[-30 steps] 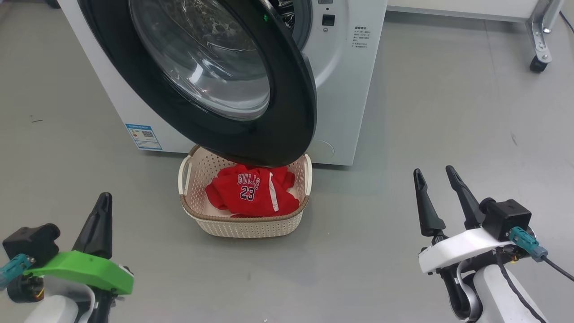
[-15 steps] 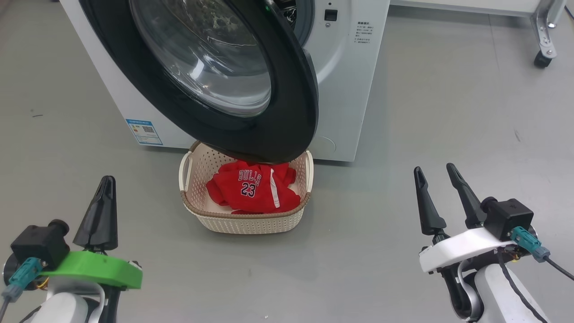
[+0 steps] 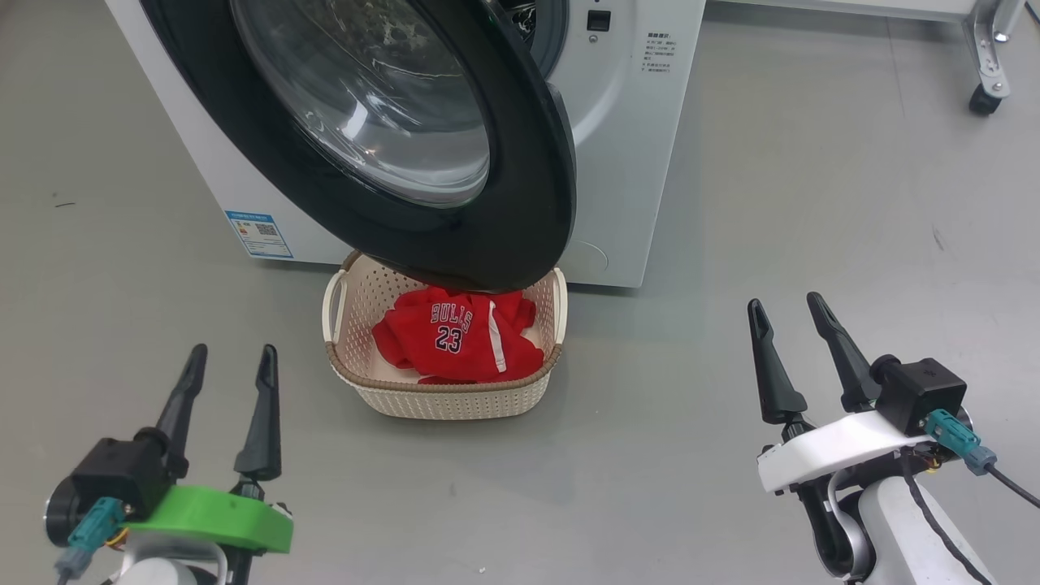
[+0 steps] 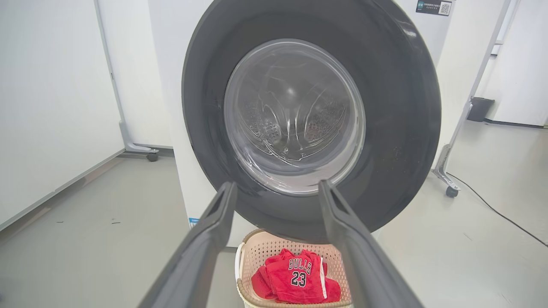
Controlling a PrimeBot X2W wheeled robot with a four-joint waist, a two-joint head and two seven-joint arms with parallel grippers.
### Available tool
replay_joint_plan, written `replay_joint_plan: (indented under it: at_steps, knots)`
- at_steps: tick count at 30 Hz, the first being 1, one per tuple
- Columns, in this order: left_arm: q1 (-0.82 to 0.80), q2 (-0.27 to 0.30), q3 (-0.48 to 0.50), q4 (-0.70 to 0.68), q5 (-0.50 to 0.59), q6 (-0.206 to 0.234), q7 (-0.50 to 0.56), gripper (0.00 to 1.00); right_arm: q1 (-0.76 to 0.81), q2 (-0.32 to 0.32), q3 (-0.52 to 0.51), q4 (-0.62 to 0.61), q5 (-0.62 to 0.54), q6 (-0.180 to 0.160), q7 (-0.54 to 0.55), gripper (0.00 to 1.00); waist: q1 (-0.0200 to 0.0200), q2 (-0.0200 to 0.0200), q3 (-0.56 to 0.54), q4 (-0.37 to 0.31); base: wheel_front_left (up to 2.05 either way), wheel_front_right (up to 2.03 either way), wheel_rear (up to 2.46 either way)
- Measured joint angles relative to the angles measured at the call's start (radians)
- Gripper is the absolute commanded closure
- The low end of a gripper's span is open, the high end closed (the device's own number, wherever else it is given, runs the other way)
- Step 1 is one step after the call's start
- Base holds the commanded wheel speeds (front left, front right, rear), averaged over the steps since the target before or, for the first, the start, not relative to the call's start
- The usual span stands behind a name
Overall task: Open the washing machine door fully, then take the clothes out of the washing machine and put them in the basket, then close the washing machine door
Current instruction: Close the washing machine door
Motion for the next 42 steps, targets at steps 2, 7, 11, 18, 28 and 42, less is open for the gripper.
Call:
replay_joint_plan:
  at_steps: [2, 7, 11, 18, 28, 42]
  knots:
    - [0.007, -0.006, -0.002, 0.001, 0.01, -0.009, 0.0, 0.0, 0.0, 0.0, 0.0, 0.0, 0.0, 0.0, 0.0, 0.0, 0.0, 0.0, 0.0, 0.001, 0.0, 0.0, 0.0]
    - [0.015, -0.01, -0.001, 0.001, 0.048, -0.025, 0.0, 0.0, 0.0, 0.0, -0.001, -0.007, 0.0, 0.0, 0.0, 0.0, 0.0, 0.0, 0.001, 0.002, 0.0, 0.0, 0.0]
    - [0.023, -0.025, 0.006, -0.001, 0.065, -0.031, 0.0, 0.0, 0.0, 0.0, -0.004, -0.01, 0.0, 0.0, 0.0, 0.0, 0.0, 0.0, 0.005, 0.003, 0.0, 0.0, 0.0]
    - [0.025, -0.043, 0.032, -0.011, 0.081, -0.043, 0.0, 0.0, 0.0, 0.0, -0.009, -0.019, 0.0, 0.0, 0.0, 0.0, 0.0, 0.0, 0.019, 0.005, 0.0, 0.0, 0.0]
    - [0.025, -0.07, 0.049, -0.01, 0.117, -0.069, 0.0, 0.0, 0.0, 0.0, -0.012, -0.025, 0.0, 0.0, 0.0, 0.0, 0.0, 0.0, 0.028, 0.011, 0.0, 0.0, 0.0]
    - [0.026, -0.105, 0.063, -0.004, 0.143, -0.11, 0.0, 0.0, -0.001, -0.015, -0.005, -0.053, -0.008, 0.0, 0.0, 1.0, 0.0, 0.0, 0.04, 0.033, 0.0, 0.0, 0.0]
